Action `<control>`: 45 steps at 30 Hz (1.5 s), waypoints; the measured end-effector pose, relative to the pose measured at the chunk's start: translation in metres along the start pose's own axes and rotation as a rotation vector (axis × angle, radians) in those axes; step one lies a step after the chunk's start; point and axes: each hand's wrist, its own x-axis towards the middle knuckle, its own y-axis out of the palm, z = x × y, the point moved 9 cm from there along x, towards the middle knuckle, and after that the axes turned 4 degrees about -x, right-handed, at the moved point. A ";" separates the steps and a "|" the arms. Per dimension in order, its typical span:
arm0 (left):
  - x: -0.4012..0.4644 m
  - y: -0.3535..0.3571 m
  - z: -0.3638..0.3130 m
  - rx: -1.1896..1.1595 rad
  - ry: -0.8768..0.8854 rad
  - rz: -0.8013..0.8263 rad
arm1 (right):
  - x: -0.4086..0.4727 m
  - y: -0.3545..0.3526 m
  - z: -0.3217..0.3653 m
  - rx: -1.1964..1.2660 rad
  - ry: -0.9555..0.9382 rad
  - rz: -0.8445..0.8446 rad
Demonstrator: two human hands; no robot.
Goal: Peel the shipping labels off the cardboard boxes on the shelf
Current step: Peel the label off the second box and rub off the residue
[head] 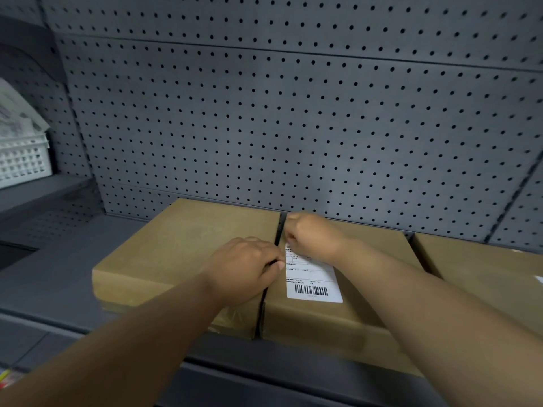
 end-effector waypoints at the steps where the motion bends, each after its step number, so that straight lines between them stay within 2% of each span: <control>1: 0.000 0.000 0.000 0.000 -0.001 0.001 | -0.004 -0.003 -0.002 0.038 0.015 -0.034; 9: 0.001 0.001 -0.001 0.006 0.003 0.011 | -0.021 -0.005 -0.022 0.308 0.189 -0.109; 11: 0.001 0.000 -0.001 0.011 0.006 0.008 | -0.021 -0.004 -0.025 0.388 0.207 -0.081; 15: 0.001 -0.001 -0.003 0.017 0.019 -0.001 | -0.016 0.003 -0.013 0.355 0.124 0.025; 19: 0.001 -0.001 -0.004 0.014 0.027 -0.006 | -0.014 -0.002 -0.012 0.298 0.145 -0.018; 24: 0.000 -0.002 -0.005 0.029 0.030 -0.018 | -0.010 0.002 -0.004 0.152 0.075 -0.033; 30: 0.001 -0.002 -0.003 0.041 0.019 -0.015 | -0.011 0.002 -0.001 0.100 0.060 -0.096; 36: 0.001 -0.003 -0.005 0.053 0.026 -0.020 | -0.018 0.002 -0.010 0.206 0.133 -0.147; 45: 0.001 -0.006 -0.008 0.086 0.026 -0.042 | -0.032 0.004 -0.026 0.275 0.172 -0.112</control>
